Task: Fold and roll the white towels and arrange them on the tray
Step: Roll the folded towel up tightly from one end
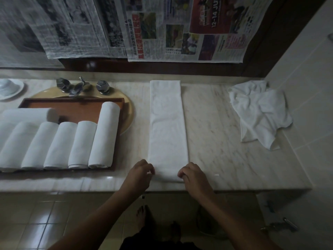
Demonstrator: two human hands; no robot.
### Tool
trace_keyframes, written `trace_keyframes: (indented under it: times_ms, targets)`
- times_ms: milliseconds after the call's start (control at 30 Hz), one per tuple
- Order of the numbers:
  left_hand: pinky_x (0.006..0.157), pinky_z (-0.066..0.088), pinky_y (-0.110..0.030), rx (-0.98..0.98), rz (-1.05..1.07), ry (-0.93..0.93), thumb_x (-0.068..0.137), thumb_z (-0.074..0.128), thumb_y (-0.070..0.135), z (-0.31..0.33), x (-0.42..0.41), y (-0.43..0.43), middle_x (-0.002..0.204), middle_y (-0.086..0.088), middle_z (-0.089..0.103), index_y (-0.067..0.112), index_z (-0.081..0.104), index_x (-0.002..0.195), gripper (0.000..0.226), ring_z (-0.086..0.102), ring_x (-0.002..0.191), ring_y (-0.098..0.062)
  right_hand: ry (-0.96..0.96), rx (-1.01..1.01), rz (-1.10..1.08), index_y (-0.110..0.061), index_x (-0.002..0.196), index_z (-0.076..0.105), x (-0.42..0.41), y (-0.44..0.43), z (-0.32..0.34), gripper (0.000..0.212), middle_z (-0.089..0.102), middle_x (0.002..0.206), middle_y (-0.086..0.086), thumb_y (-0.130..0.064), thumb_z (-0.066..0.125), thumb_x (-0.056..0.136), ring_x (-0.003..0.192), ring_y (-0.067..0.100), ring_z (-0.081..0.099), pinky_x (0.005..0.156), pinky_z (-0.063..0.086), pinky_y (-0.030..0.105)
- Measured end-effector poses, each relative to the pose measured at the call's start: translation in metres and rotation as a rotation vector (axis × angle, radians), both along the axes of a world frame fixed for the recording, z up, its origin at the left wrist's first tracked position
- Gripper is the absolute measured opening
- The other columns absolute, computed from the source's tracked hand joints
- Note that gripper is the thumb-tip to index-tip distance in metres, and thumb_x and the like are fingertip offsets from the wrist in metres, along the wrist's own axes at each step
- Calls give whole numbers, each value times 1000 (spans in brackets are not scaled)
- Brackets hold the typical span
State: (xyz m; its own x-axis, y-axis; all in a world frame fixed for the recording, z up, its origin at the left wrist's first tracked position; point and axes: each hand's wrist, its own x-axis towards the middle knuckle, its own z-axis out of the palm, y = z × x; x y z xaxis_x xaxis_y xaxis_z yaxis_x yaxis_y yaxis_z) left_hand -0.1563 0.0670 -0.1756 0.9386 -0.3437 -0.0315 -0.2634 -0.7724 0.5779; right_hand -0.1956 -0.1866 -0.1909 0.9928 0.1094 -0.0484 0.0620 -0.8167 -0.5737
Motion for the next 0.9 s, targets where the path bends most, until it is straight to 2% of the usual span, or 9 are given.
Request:
trace_keyframes:
  times_ms: [67,133,233,333,467,600,700,833,900]
  targets:
    - [59,47,-31,81,-133,-113,74,70,-9,-7,-8,-2,85,0,60,16,71,83,27,57,74,-20,-19,-42,34,-16,100,75,-5,2,-5,22,62,104,-2,-1,61,93,94,14,60,81,55,31]
    - [58,48,-36,141,-204,-164,68,66,-8,-12,-14,-2,88,-2,58,14,68,89,31,53,76,-22,-66,-72,67,-17,104,72,-10,2,-7,22,60,106,-3,-3,58,93,97,15,57,81,55,32]
    - [62,45,-36,206,-237,-184,63,62,-4,-16,-18,0,95,-2,55,15,64,98,39,49,80,-23,-91,-110,117,-19,114,66,-14,0,-4,31,55,113,-5,-6,56,87,103,16,51,84,50,30]
    - [66,46,-35,242,-236,-181,63,67,-3,-14,-16,1,101,-2,55,15,62,104,45,50,85,-23,-74,-162,132,-22,124,62,-13,0,-4,43,52,120,-5,-7,57,83,107,17,49,88,49,31]
    - [64,47,-36,200,-213,-171,60,69,-6,-13,-10,2,95,-1,60,15,65,100,46,54,81,-24,-93,-213,154,-24,122,62,-9,-2,-4,46,57,118,-6,-6,60,80,105,20,53,86,50,36]
    - [69,50,-32,66,-88,-44,68,70,-1,-4,-7,6,91,2,68,15,73,98,35,61,84,-21,-69,-158,134,-27,123,63,-11,-11,3,35,62,121,-11,-13,60,92,112,14,54,94,43,35]
    - [78,52,-23,-66,78,152,77,74,8,5,-8,10,93,10,74,21,77,100,26,66,87,-5,12,-1,58,-29,123,63,-13,-17,8,30,62,121,-16,-16,62,96,112,3,54,99,44,30]
    - [65,43,-2,-152,210,337,83,81,17,11,-1,13,83,16,74,30,77,92,17,66,77,11,60,220,-80,-25,116,67,-8,-21,12,27,65,111,-14,-9,69,94,103,-11,59,90,49,11]
    - [64,44,-5,-213,272,409,84,82,19,11,4,14,82,13,76,29,79,90,12,67,75,8,33,219,-111,-25,111,69,-4,-19,11,24,65,108,-14,-9,69,93,102,-6,60,89,50,15]
